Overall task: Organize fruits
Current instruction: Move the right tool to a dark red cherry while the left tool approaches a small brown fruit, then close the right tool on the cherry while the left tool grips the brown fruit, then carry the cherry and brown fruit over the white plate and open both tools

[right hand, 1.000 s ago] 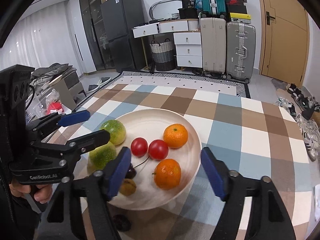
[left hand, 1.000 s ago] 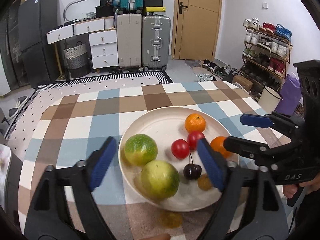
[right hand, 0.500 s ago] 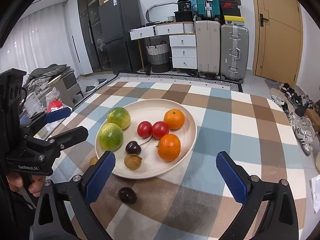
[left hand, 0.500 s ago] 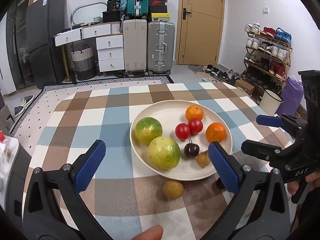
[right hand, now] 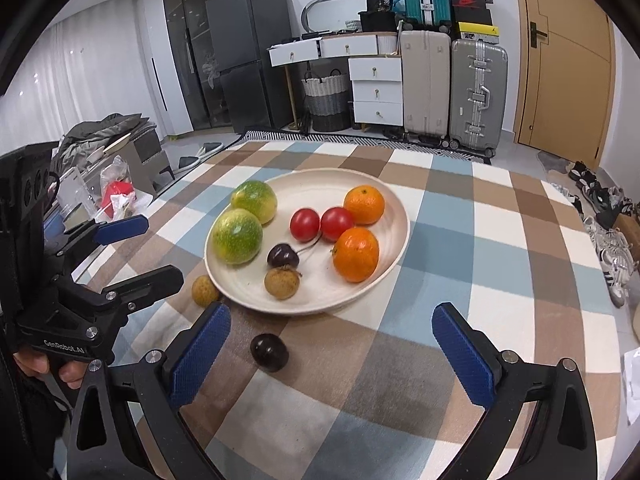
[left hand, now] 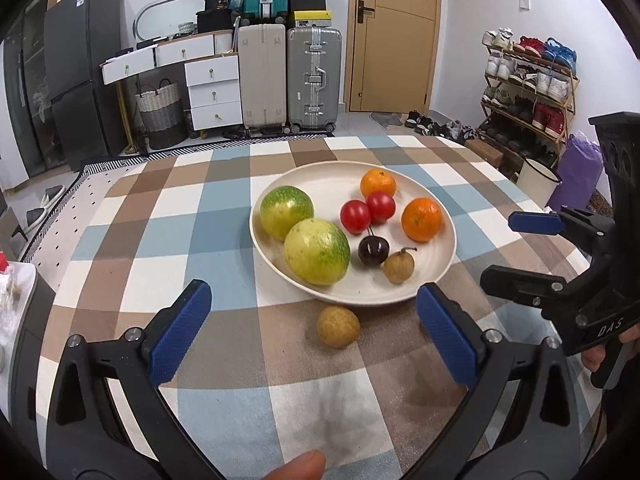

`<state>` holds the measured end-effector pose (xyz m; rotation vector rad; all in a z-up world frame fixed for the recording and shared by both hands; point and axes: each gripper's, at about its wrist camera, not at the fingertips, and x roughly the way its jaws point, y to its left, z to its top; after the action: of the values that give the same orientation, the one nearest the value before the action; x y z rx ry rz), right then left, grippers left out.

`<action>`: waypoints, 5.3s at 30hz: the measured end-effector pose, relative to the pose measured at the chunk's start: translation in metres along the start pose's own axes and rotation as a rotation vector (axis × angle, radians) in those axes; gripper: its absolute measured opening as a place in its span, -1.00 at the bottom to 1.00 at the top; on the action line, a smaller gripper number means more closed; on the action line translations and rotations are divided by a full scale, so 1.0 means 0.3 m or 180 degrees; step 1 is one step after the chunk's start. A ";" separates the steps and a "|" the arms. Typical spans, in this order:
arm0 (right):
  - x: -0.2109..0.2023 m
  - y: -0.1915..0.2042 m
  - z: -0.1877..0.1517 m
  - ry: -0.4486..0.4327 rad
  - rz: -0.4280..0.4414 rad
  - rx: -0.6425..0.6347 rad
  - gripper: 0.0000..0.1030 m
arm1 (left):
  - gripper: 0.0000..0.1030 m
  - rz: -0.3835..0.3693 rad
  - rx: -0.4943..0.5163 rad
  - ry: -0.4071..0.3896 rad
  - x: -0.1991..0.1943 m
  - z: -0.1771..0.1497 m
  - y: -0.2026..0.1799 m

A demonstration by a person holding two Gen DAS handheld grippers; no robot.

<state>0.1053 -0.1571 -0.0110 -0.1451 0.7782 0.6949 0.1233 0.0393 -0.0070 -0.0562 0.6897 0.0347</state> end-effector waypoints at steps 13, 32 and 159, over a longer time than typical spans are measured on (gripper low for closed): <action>0.093 0.026 -0.065 0.0384 0.0005 -0.0105 0.99 | 0.98 0.0093 0.0102 0.0396 0.109 -0.045 -0.026; 0.135 0.082 -0.085 0.0541 0.0023 -0.0351 0.52 | 0.98 0.0187 -0.0061 0.0612 0.168 -0.054 0.017; 0.143 -0.057 0.206 0.0030 0.0233 -0.0118 -0.50 | -0.50 -0.0272 0.0112 -0.0112 0.234 0.274 -0.049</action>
<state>0.1745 -0.1252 0.0015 -0.1543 0.7830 0.7788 0.2303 0.0307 0.0121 -0.0511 0.6521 -0.0582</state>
